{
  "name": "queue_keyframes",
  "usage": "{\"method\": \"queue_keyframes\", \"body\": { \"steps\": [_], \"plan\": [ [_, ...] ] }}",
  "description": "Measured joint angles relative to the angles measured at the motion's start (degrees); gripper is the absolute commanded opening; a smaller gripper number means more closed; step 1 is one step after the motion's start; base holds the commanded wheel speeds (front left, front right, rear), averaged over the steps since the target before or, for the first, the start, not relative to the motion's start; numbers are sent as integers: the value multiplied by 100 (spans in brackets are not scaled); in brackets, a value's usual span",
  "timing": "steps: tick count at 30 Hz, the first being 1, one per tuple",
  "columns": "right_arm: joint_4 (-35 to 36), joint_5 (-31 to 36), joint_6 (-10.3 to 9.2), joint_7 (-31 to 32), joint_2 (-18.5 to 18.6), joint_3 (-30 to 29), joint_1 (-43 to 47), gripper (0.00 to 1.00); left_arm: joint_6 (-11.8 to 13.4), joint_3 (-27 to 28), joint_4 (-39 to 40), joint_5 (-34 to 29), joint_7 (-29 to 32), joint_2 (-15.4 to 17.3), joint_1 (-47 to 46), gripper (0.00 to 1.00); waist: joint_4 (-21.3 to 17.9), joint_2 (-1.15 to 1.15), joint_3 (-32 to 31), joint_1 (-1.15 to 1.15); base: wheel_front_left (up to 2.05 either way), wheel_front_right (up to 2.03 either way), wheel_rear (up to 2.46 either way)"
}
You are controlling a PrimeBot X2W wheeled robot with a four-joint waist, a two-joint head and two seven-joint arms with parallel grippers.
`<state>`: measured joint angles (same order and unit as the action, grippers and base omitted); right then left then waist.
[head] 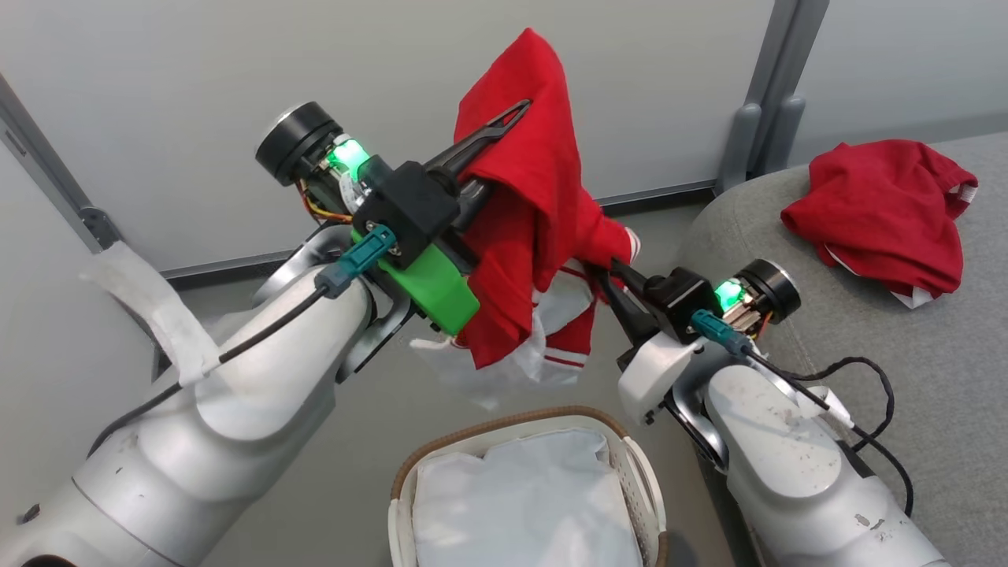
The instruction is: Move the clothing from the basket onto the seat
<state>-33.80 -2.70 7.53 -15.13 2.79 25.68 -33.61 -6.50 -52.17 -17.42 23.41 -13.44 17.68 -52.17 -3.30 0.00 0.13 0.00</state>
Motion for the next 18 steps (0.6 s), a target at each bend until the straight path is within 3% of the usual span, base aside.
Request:
{"method": "queue_keyframes", "body": {
  "steps": [2,4,7,8,9,18],
  "plan": [
    [79,80,0,1,0,-225,34,0,43,27,-86,101,0,30,124,0,-18,0,11,0,0,0,0],
    [186,151,0,1,0,-480,82,0,83,92,-151,220,-23,45,283,13,-36,0,20,0,0,0,0],
    [350,322,0,1,0,-942,136,0,177,210,-254,431,-68,52,577,49,-61,0,39,0,0,0,0],
    [392,379,0,0,0,-1078,138,0,201,227,-287,470,-75,47,664,86,-67,0,44,0,0,0,0],
    [435,474,0,1,-1,-1260,143,0,242,254,-320,505,-85,31,791,100,-74,0,51,0,0,0,0],
    [843,980,0,1,-1,-2455,217,0,371,561,-653,903,-153,-276,1752,100,-157,0,127,0,0,0,0]
  ]
}}
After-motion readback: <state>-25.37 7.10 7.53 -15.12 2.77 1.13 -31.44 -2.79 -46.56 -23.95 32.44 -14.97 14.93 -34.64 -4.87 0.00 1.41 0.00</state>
